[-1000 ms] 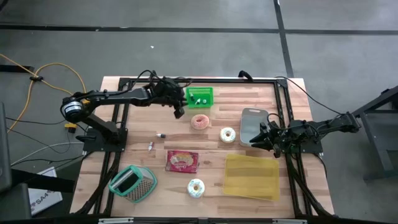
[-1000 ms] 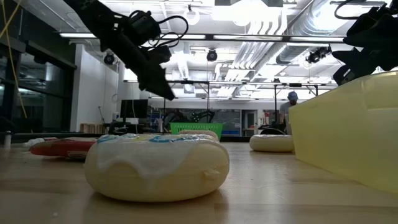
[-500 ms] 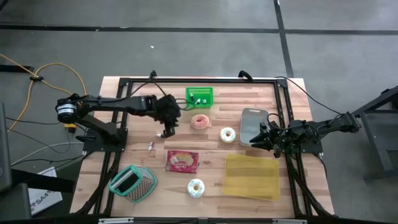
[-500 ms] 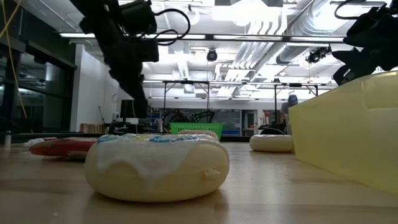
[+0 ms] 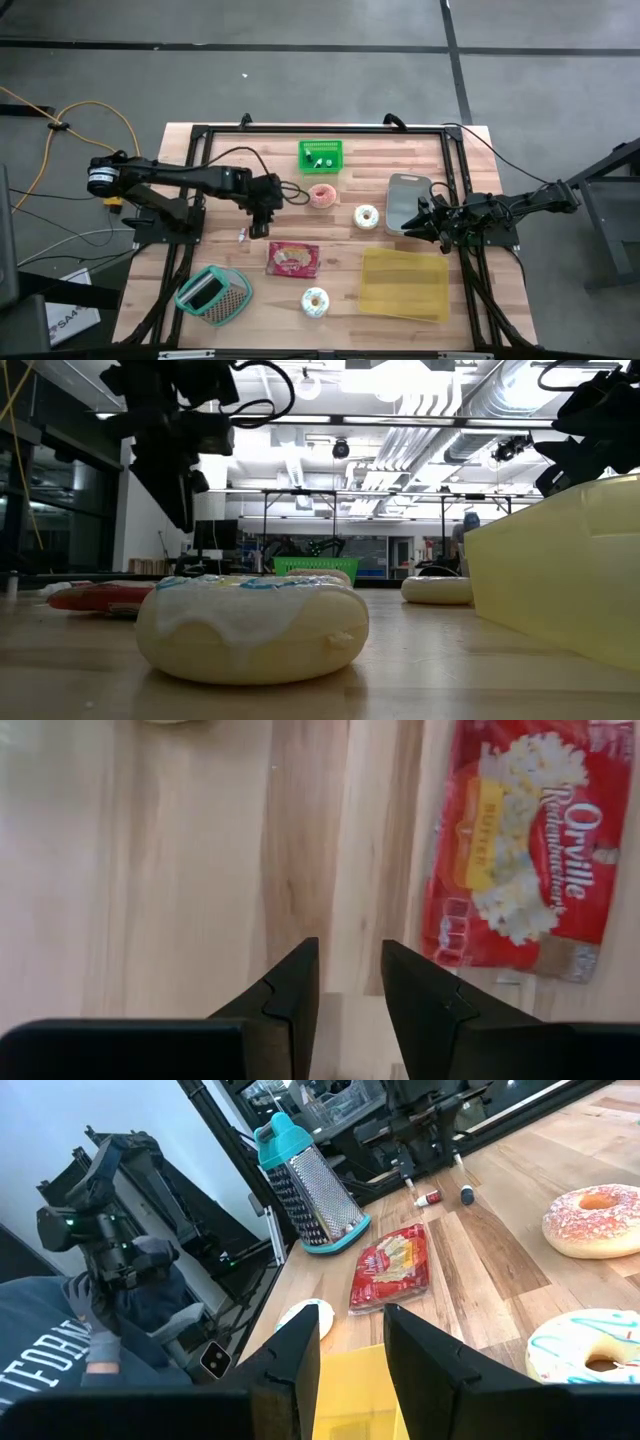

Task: Pick & Place Food Item
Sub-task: Put the violet food coloring bottle into the green bin

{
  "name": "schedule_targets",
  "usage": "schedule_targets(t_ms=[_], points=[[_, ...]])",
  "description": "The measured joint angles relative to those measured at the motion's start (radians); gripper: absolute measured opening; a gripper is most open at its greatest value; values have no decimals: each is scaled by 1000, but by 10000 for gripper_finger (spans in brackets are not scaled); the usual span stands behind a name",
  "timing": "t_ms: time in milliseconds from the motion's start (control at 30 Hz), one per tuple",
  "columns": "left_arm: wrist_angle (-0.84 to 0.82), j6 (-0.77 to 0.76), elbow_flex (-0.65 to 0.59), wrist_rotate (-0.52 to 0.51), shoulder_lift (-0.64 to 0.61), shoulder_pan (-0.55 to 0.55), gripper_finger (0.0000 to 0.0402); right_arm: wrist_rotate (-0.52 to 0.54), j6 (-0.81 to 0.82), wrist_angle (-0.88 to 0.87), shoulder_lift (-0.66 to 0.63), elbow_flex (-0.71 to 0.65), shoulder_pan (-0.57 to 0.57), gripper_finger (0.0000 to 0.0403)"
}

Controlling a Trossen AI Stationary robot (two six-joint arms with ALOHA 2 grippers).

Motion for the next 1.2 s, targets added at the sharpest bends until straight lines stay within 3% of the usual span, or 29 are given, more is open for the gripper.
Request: schedule_targets(t_ms=[333, 833, 1200], points=[[-39, -24, 0, -20, -10, -18, 106, 0, 0, 0, 0, 0, 0, 100], [-92, -74, -4, -133, 23, -41, 106, 0, 0, 0, 0, 0, 0, 100], [-74, -76, -65, -192, 31, -95, 106, 0, 0, 3, 0, 0, 0, 100]])
